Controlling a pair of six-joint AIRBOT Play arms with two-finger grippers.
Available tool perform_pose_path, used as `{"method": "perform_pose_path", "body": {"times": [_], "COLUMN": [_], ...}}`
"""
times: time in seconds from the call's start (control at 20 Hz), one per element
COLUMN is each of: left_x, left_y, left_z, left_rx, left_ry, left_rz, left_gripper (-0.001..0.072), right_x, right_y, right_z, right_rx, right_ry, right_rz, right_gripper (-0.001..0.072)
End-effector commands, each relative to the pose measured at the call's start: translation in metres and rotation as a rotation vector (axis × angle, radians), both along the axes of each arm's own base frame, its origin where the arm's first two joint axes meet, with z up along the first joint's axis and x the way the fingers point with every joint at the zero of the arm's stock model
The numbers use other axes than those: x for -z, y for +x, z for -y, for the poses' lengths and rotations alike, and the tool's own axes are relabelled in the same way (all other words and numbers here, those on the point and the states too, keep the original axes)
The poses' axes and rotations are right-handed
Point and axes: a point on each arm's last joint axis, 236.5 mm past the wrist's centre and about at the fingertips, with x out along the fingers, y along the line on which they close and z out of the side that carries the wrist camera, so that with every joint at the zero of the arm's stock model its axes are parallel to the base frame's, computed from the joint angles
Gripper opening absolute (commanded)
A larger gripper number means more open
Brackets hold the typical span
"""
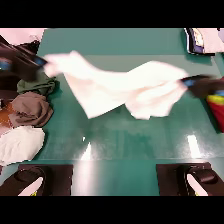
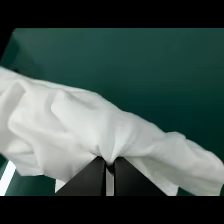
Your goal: Fold the shirts.
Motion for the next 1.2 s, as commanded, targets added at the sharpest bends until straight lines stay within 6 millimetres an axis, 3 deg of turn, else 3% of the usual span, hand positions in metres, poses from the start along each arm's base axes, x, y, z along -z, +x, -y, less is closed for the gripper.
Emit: {"method": "perform_pose_path", "body": {"times": [0.0,0.1,0.25,0.35,0.45,0.65,0.75,0.95,1.05,1.15], "left_x": [-0.101,-0.137,-0.169,-0.168,-0.147,-0.072,-0.021,0.098,0.155,0.198], "left_y": [-0.045,-0.064,-0.085,-0.088,-0.088,-0.076,-0.065,-0.05,-0.041,-0.029], "left_z": [-0.018,-0.023,-0.028,-0.029,-0.029,-0.025,-0.022,-0.018,-0.019,-0.02], "left_rx": [-0.037,-0.036,-0.036,-0.033,-0.027,-0.011,-0.026,-0.029,-0.051,-0.081], "left_ry": [-0.066,-0.094,-0.117,-0.111,-0.073,0.017,0.031,0.109,0.128,0.128], "left_rz": [0.219,0.311,0.398,0.391,0.314,0.059,-0.107,-0.409,-0.501,-0.527], "left_gripper": [0.0027,0.0027,0.0027,0.0027,0.0028,0.0027,0.0027,0.0027,0.0028,0.0028], "right_x": [-0.084,-0.105,-0.119,-0.126,-0.119,-0.091,-0.065,0.005,0.053,0.1], "right_y": [-0.048,-0.063,-0.071,-0.065,-0.058,-0.033,-0.011,0.042,0.072,0.107], "right_z": [0.072,0.098,0.123,0.122,0.113,0.097,0.081,0.029,0.01,-0.006], "right_rx": [0.264,0.382,0.474,0.449,0.372,0.205,0.102,-0.143,-0.201,-0.251], "right_ry": [-0.122,-0.209,-0.313,-0.31,-0.291,-0.238,-0.188,-0.211,-0.283,-0.353], "right_rz": [0.244,0.264,0.204,0.175,0.096,-0.09,-0.205,-0.429,-0.542,-0.599], "right_gripper": [0.0018,0.0019,0.0019,0.0018,0.0018,0.0018,0.0018,0.0019,0.0019,0.002]}}
